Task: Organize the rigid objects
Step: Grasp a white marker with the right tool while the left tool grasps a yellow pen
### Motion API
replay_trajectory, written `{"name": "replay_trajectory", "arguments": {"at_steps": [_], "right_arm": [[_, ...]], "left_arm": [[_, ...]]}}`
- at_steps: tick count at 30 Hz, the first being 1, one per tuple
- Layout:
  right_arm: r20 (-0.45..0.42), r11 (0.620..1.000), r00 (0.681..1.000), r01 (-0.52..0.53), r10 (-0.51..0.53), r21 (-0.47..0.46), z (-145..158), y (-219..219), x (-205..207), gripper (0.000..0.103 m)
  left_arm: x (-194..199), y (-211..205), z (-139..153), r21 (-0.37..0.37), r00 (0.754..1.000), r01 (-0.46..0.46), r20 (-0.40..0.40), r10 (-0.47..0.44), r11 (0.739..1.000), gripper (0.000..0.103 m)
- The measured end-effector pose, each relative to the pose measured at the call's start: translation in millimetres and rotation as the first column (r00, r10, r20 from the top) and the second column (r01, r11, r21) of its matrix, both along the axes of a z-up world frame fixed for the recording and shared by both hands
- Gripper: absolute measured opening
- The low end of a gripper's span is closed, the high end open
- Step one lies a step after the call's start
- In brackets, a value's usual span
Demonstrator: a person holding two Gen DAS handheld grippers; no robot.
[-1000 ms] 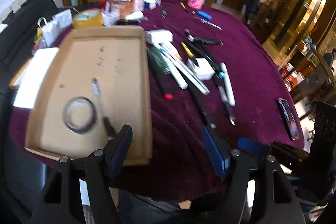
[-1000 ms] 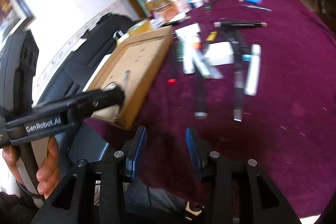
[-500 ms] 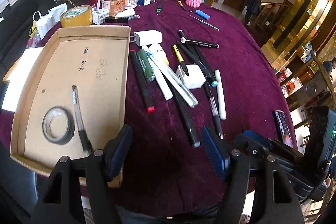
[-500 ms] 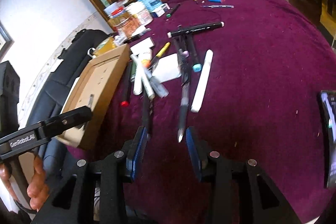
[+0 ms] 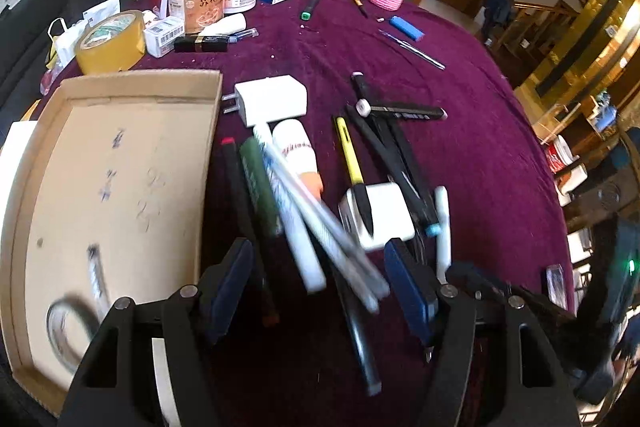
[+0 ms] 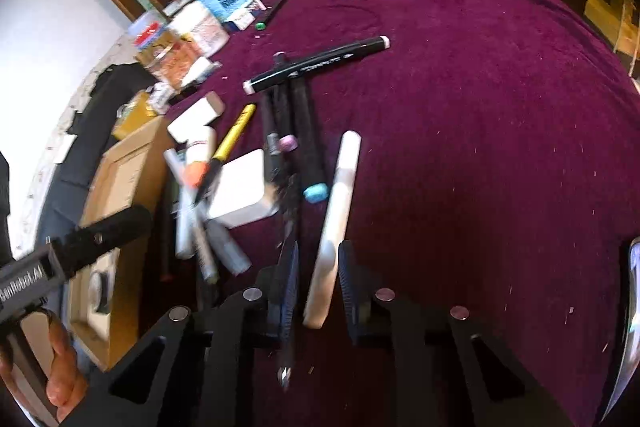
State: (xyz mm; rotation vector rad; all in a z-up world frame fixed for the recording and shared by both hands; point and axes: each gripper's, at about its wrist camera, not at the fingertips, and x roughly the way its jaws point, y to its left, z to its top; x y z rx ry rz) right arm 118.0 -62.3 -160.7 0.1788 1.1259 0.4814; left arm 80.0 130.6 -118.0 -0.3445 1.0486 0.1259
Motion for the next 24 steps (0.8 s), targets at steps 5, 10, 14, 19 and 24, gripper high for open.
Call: {"name": "replay_trajectory", "arguments": {"at_steps": [5,10,14,19,24], "right_arm": [[0.022,0.999,1.0,-0.017,0.019,-0.05,-6,10,5,0.01],[0.041,0.998,0.999,-0.031,0.033,-0.049,-6,10,5,0.01],[0.023,0.999,0.999,-0.031,0.032,-0.018,-7,9,11,0.011],[0.008,1.0,1.0,-0.01,0.01,0.003,-11,8,16,0.013],[-0.011,0.999,1.0,-0.006,0.006,0.032,-14,4,19,0.013]], "left_arm": [[27,3,-12,0.027,0.999,-0.029,-0.042,0.03,0.999,0.051],[33,4,-11,-0.005,0.998,-0.037,-0.047,0.037,0.999,0.048],[50,2,-8,-0.056,0.998,-0.007,-0.058,0.004,0.998,0.048],[89,0,-8,-0.048,0.995,0.015,-0.097,-0.02,0.999,0.047],[112,-6,-30,-0.076,0.98,0.048,-0.188,-0.062,0.996,0.038]]}}
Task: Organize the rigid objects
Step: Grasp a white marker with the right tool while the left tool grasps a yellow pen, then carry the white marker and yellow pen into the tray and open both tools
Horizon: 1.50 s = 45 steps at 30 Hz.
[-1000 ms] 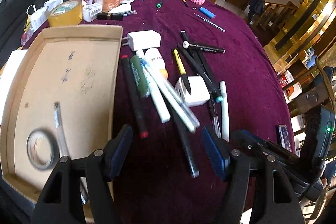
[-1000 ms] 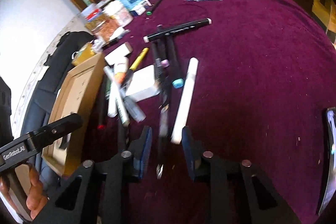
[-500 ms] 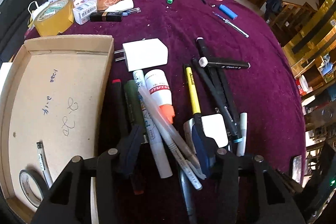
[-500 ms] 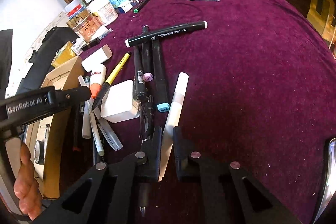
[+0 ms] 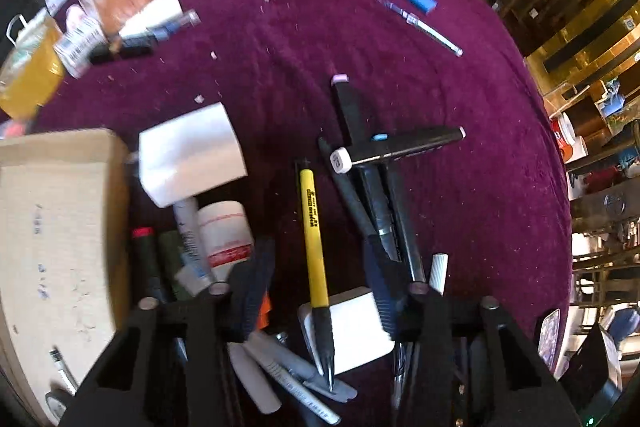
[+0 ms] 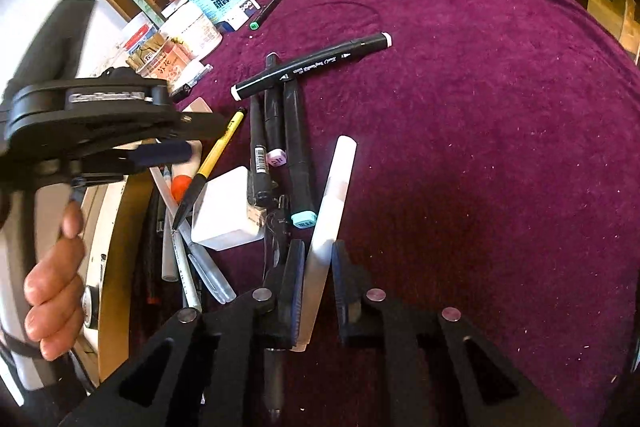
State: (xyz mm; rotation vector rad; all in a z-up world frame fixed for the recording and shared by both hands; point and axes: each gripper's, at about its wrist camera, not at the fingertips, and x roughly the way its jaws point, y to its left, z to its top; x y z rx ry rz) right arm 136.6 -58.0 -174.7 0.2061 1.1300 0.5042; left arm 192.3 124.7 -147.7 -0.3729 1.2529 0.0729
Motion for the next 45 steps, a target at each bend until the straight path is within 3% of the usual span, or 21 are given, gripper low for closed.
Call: {"name": "replay_trajectory", "arguments": {"at_steps": [2,5,7,14,20,24,29,35,41,45], "right_arm": [[-0.001,1.0,1.0,0.002,-0.002,-0.006,0,1,0,0.013],[0.014,0.999,1.0,-0.007,0.008,-0.039,2,7,-1,0.014],[0.022,0.998,1.0,-0.013,0.014,-0.057,2,10,0,0.015],[0.032,0.995,0.999,-0.014,0.018,-0.096,2,15,1,0.013],[0.009,0.995,1.0,0.011,-0.01,-0.094,4,4,-9,0.011],[0.006,0.998,1.0,0.022,-0.022,-0.056,5,-5,-18,0.011],[0.062,1.0,0.998,0.017,-0.018,0.013,33,-6,-32,0.011],[0.109,0.985,0.989,-0.113,0.099,0.132,69,31,-58,0.011],[0.071,0.939,0.962,-0.273,0.264,0.208,71,98,-80,0.011],[0.08,0.923,0.945,-0.328,0.318,0.203,72,132,-94,0.012]], "left_arm": [[3,-1,-5,0.035,1.0,-0.006,-0.007,0.006,0.999,0.032],[6,-1,-18,-0.011,0.999,-0.003,-0.046,0.002,1.0,0.011],[5,0,-17,-0.012,0.999,-0.014,-0.033,0.013,1.0,0.007],[-21,5,5,-0.069,0.999,-0.013,0.039,0.016,0.998,0.007],[-75,15,35,-0.142,0.99,-0.004,0.137,0.024,0.99,0.008],[-105,31,41,-0.162,0.987,-0.039,0.145,0.063,0.986,0.008],[-139,55,50,-0.177,0.975,-0.089,0.186,0.122,0.98,0.008],[-174,94,58,-0.196,0.956,-0.151,0.219,0.193,0.969,0.008],[-203,139,60,-0.199,0.943,-0.206,0.222,0.249,0.958,0.008],[-213,161,62,-0.192,0.931,-0.237,0.236,0.28,0.952,0.008]]}}
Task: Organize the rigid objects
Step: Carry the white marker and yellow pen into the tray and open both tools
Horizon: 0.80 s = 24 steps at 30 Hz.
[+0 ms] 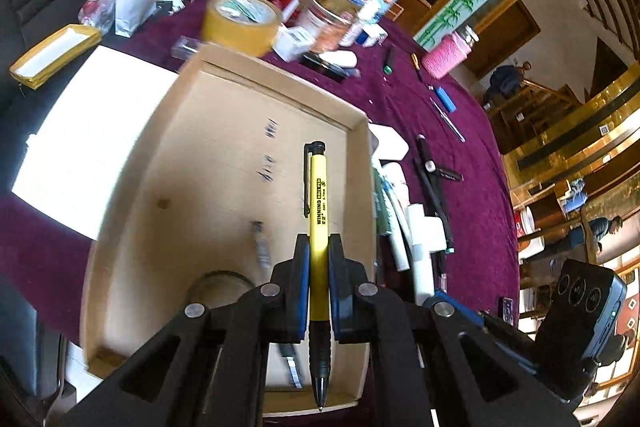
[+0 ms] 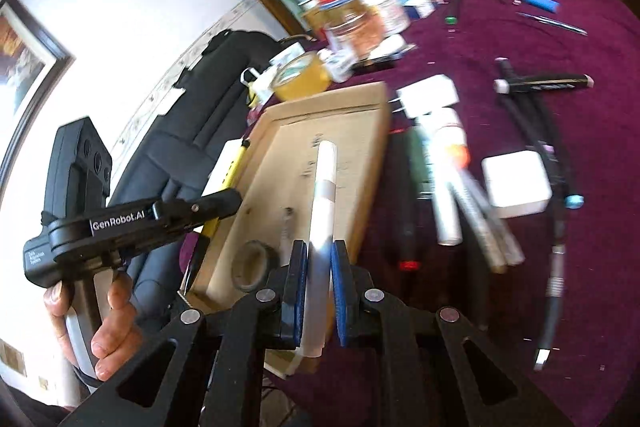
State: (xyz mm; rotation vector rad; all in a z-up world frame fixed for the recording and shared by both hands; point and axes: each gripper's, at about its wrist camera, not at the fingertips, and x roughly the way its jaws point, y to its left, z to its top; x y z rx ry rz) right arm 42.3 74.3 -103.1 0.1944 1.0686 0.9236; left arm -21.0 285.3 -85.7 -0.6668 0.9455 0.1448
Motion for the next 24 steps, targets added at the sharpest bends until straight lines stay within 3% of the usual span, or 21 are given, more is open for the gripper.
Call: {"name": "replay_trajectory", "arguments": {"at_steps": [11,24], "right_arm": [[-0.015,0.997,0.999,-0.048,0.047,-0.068,-12,74,3,0.012],[-0.047,0.993,0.999,-0.031,0.026,-0.118,-30,87,15,0.012]], "left_arm": [[-8,43,-15,0.005,0.999,-0.03,-0.024,0.031,1.0,0.008],[4,51,-48,0.009,0.996,0.0,-0.088,0.001,1.0,0.008]]}}
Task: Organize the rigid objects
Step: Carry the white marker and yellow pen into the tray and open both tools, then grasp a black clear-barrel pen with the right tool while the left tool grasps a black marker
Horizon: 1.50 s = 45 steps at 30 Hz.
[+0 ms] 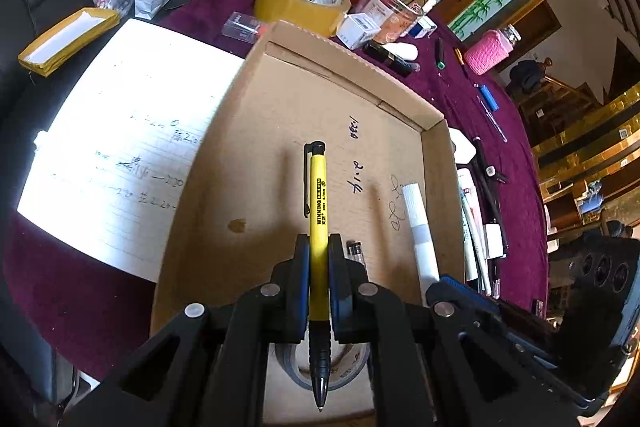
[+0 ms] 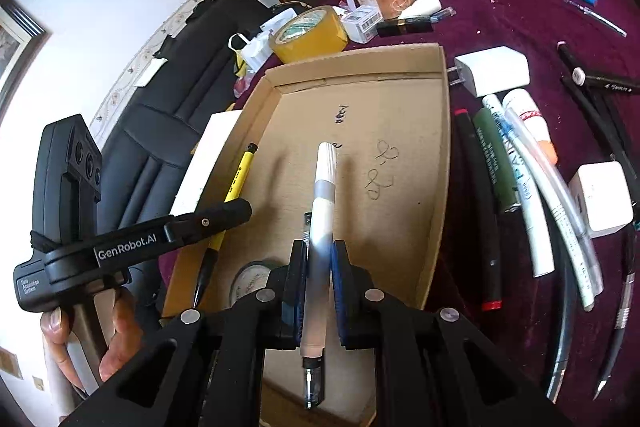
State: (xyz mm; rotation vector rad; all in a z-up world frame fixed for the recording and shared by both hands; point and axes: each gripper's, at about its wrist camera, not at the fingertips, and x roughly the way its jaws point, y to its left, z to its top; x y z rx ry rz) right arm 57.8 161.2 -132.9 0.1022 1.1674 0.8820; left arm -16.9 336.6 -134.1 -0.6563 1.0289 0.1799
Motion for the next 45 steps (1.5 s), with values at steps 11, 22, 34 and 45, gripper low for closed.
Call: {"name": "replay_trajectory", "arguments": {"at_steps": [11,22,34,45], "right_arm": [[-0.01,0.998,1.0,-0.02,0.02,-0.052,-17,13,4,0.012],[0.093,0.983,0.994,-0.037,0.054,-0.178,-25,30,-6,0.013],[0.091,0.989,0.989,-0.109,0.119,-0.101,-10,10,-16,0.022],[0.128,0.997,0.991,0.039,-0.047,0.071,11,-137,-41,0.041]], "left_arm": [[8,4,-18,0.066,0.998,0.019,-0.059,-0.015,0.998,0.008],[13,-8,-16,0.246,0.992,0.121,-0.064,-0.109,0.962,0.008],[-13,-13,7,0.163,0.991,0.076,0.1,-0.093,0.984,0.052],[-24,-140,56,0.137,0.948,0.204,0.219,-0.23,0.969,0.067]]}}
